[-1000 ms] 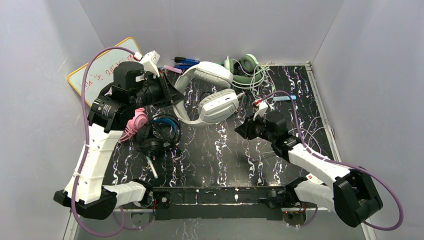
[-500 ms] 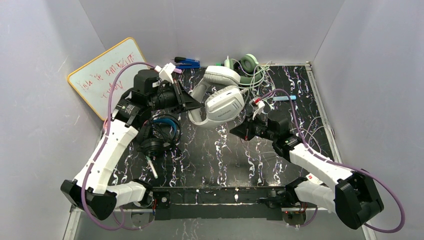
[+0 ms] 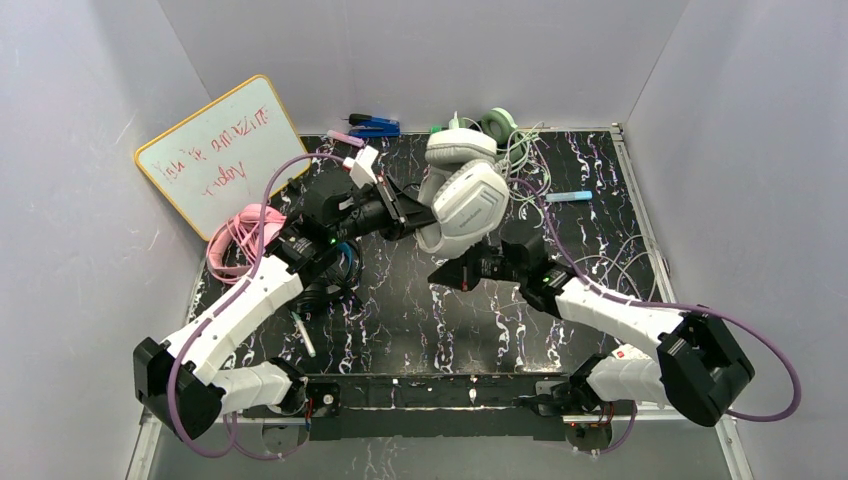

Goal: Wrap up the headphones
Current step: Wrap the headphones cable around the headphones.

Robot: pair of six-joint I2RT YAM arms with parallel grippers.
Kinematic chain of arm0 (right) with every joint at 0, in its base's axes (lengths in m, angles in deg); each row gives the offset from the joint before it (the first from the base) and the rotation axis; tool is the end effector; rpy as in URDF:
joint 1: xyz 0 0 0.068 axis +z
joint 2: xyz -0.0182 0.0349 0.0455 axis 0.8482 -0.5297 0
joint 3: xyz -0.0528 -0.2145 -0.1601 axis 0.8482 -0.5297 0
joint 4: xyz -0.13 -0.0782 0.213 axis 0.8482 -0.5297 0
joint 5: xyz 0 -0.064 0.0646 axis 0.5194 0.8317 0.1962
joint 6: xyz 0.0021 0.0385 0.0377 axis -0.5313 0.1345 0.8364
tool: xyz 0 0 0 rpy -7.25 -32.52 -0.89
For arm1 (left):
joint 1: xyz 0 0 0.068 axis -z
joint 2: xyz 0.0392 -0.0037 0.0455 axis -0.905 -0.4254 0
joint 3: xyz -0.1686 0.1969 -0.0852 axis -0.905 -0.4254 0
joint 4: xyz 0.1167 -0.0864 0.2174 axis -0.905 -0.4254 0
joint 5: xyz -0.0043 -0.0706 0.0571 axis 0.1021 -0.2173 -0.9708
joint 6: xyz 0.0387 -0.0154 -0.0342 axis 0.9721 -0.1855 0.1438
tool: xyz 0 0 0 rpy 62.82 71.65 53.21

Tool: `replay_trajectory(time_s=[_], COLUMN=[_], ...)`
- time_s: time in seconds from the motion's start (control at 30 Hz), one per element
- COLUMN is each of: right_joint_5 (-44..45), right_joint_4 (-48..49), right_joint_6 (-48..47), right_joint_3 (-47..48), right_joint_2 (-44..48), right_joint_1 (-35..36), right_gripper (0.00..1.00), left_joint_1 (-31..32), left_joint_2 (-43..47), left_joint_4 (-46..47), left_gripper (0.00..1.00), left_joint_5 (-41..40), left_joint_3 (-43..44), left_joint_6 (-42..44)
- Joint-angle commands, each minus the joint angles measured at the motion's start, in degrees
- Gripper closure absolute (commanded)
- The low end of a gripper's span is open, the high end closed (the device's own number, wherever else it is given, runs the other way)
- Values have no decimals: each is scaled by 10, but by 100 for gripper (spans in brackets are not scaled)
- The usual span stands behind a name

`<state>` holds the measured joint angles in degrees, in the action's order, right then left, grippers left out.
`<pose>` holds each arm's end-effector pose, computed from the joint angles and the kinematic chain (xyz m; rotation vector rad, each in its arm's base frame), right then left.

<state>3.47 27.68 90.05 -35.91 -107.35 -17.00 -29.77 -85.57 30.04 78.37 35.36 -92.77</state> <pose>0.1910 0.1883 0.2458 -0.5319 1.9358 1.3082 0.2125 -0.1675 0.3854 -0.1284 1.9699 -1.6078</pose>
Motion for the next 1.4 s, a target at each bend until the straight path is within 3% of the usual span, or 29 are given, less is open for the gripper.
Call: replay_trajectory(time_s=[0.0, 0.27, 0.47, 0.57, 0.73, 0.93, 1.07, 1.37], right_joint_5=[38, 64, 93, 104, 139, 170, 166, 80], right_joint_4=[-15, -83, -145, -154, -184, -200, -192, -140], right_joint_6=[4, 34, 60, 69, 66, 47, 35, 71], right_joint_3=[35, 32, 57, 66, 89, 111, 120, 109], right_joint_2=[8, 65, 59, 54, 37, 12, 7, 16], right_joint_1=[47, 92, 120, 137, 157, 158, 158, 170], right_gripper=[99, 99, 99, 99, 99, 99, 99, 99], left_joint_1=[0, 1, 1, 1, 1, 1, 1, 1], left_joint_2=[42, 65, 62, 43, -4, 12, 8, 19], left_joint_4=[125, 24, -51, -129, -183, -38, -4, -44], left_gripper=[100, 100, 100, 100, 100, 100, 100, 100], left_joint_5=[-116, -315, -437, -487, -430, -314, -266, -397], left_joint_3=[-23, -6, 31, 68, 125, 58, 52, 28], left_joint_6=[-94, -140, -83, -94, -119, -136, -131, -129])
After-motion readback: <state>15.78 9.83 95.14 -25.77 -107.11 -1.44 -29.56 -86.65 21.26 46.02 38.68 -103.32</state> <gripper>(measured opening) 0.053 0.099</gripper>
